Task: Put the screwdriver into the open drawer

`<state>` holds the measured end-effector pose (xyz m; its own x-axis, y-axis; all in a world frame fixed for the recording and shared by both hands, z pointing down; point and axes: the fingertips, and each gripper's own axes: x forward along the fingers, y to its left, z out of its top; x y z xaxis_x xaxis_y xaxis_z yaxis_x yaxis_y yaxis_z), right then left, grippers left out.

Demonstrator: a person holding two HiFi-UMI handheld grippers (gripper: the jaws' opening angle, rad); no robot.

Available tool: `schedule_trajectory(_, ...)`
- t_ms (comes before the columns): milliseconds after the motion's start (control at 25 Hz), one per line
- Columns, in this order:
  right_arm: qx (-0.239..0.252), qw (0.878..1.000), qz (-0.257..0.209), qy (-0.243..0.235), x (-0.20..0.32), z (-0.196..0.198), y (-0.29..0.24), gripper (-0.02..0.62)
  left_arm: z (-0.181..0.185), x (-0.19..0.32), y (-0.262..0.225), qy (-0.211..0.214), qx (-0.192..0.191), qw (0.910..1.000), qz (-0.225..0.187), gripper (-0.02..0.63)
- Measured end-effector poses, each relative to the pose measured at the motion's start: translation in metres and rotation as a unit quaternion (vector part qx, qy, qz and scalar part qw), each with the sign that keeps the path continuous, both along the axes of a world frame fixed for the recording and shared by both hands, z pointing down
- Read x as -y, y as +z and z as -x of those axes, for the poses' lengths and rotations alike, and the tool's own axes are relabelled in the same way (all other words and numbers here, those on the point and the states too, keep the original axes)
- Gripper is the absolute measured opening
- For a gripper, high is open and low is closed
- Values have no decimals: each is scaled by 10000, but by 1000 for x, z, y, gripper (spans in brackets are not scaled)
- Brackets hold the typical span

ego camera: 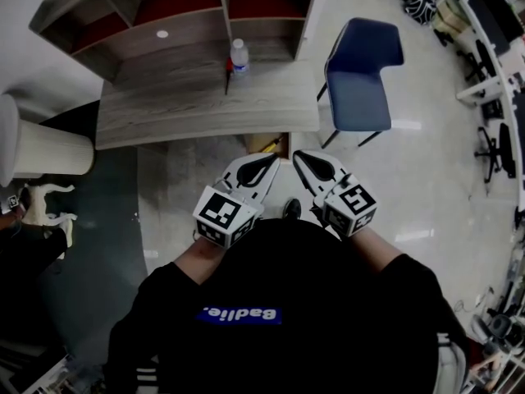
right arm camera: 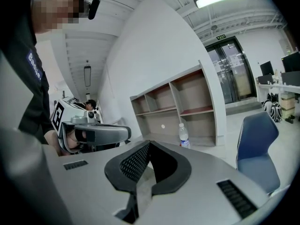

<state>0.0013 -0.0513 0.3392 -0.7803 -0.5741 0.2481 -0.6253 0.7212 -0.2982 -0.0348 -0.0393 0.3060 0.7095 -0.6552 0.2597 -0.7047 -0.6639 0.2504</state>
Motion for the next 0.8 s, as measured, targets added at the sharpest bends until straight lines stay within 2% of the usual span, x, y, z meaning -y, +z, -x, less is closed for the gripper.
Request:
schedule_trajectory(560, -10, 10000, -75, -5, -3, -1, -3, 28, -4, -2, -2, 46, -75, 9999, 49, 2)
schedule_trajectory(800, -1, 9999, -120, -33, -2, -1, -3, 28, -2, 0, 0, 20, -84, 9999, -82, 2)
